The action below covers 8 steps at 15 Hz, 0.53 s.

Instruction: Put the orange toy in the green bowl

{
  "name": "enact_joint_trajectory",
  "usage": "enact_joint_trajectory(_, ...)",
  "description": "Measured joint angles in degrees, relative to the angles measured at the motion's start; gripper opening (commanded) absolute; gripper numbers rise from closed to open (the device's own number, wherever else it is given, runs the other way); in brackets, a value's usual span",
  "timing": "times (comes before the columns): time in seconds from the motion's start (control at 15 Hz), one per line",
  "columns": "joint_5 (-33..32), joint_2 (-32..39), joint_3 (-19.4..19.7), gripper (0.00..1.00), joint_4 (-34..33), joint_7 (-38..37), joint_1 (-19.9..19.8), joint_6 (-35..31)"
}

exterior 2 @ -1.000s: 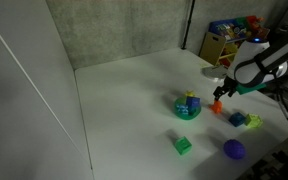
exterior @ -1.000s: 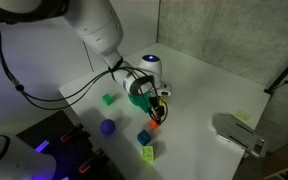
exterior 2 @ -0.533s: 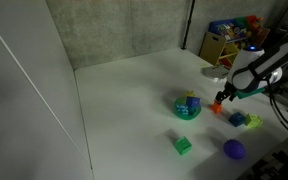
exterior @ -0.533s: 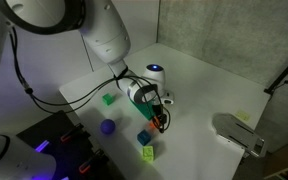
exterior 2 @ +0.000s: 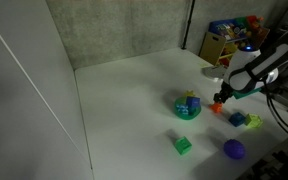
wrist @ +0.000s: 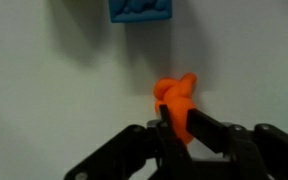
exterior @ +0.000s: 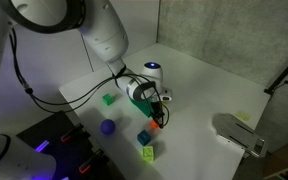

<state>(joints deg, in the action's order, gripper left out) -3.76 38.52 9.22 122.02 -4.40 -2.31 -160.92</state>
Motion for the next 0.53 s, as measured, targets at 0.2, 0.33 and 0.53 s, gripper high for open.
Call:
enact_joint_trajectory(0.2, 0.0, -0.04, 0.22, 0.02, 0.06, 0.0, 0.36, 0.0)
enact_joint_trajectory(0.33, 0.0, -0.08, 0.25, 0.02, 0.06, 0.0, 0.37, 0.0)
enact_joint_trajectory(0.53, 0.0, -0.89, 0.19, 0.3, 0.09, 0.0, 0.66, 0.0)
